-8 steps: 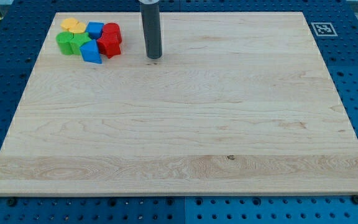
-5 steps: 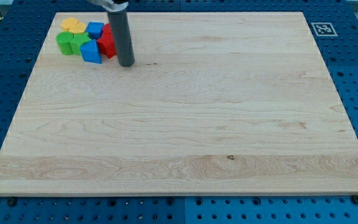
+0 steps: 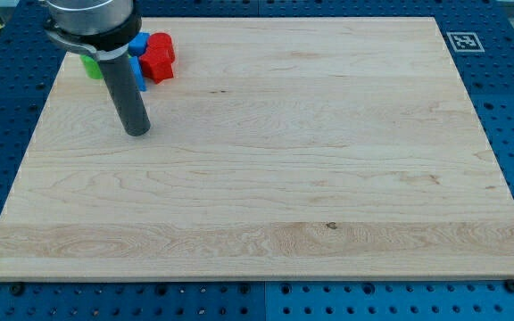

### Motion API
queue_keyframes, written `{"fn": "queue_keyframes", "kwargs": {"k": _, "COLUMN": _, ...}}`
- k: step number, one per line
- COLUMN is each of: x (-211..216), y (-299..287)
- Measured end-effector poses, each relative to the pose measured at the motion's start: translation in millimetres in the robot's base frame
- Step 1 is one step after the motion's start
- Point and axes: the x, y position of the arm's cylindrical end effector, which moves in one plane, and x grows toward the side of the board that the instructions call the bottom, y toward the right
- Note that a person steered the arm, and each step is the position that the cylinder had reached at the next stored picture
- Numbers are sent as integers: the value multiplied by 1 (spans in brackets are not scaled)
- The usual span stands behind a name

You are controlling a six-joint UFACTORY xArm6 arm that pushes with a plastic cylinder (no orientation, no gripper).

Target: Move your arm towards the center left of the board

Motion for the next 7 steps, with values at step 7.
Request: {"fn": "queue_keyframes", "kwargs": {"k": 7, "x": 32, "y": -89}}
